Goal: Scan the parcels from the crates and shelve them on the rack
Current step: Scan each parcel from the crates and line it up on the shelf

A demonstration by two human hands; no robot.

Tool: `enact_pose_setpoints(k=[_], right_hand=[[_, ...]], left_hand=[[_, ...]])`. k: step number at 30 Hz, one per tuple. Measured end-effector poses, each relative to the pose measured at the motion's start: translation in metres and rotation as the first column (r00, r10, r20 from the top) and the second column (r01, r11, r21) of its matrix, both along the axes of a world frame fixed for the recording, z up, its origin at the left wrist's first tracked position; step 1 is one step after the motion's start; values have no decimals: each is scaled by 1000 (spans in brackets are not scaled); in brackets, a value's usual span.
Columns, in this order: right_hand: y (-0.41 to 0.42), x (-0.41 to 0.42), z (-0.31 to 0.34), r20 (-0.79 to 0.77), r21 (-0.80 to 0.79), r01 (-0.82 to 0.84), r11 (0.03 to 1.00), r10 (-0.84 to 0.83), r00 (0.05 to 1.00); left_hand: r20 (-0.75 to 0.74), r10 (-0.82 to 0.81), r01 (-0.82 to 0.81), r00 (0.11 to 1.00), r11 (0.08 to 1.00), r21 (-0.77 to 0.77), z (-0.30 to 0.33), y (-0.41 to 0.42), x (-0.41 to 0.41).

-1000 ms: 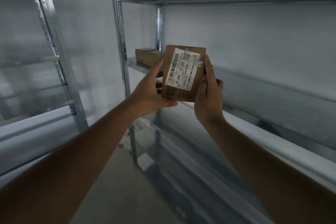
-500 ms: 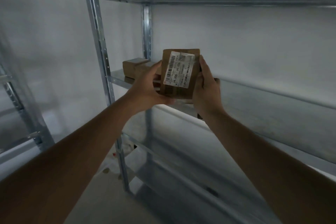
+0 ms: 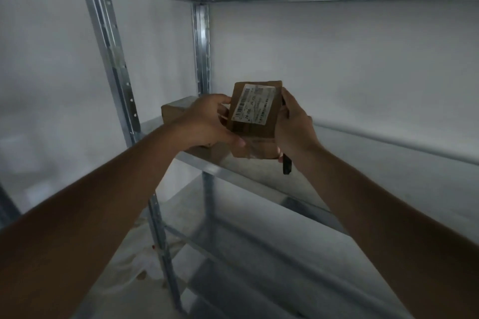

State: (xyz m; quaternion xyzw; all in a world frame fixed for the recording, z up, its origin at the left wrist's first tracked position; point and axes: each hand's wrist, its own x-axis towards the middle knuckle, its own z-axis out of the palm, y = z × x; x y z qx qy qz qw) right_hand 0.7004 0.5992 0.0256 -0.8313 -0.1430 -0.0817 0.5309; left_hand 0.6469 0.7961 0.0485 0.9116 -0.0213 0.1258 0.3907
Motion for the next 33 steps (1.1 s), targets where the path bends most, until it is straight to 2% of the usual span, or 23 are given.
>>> enact_pose_setpoints(k=[4, 9, 13, 17, 20, 26, 33], right_hand=[[22, 24, 5, -38, -86, 44, 995, -47, 998], [49, 40, 3, -72, -103, 128, 986, -136, 988], [63, 43, 2, -106, -111, 215, 970, -227, 968], [72, 47, 7, -226, -107, 287, 952, -304, 925], [75, 47, 10, -296, -139, 298, 944, -327, 897], [83, 44, 3, -293, -226, 349, 910, -405, 866], [91, 48, 1, -299, -279, 348, 895, -425, 854]], left_hand=[[-13, -59, 59, 998, 998, 27, 3, 28, 28], [-50, -199, 200, 979, 980, 20, 3, 60, 58], [-83, -277, 283, 957, 956, 80, 8, 78, 79], [-97, -359, 370, 928, 917, 149, 11, 90, 98], [-90, -395, 405, 914, 899, 167, 8, 97, 112], [-146, -452, 474, 880, 860, 187, 3, 101, 120], [-166, -430, 459, 888, 857, 235, -4, 105, 128]])
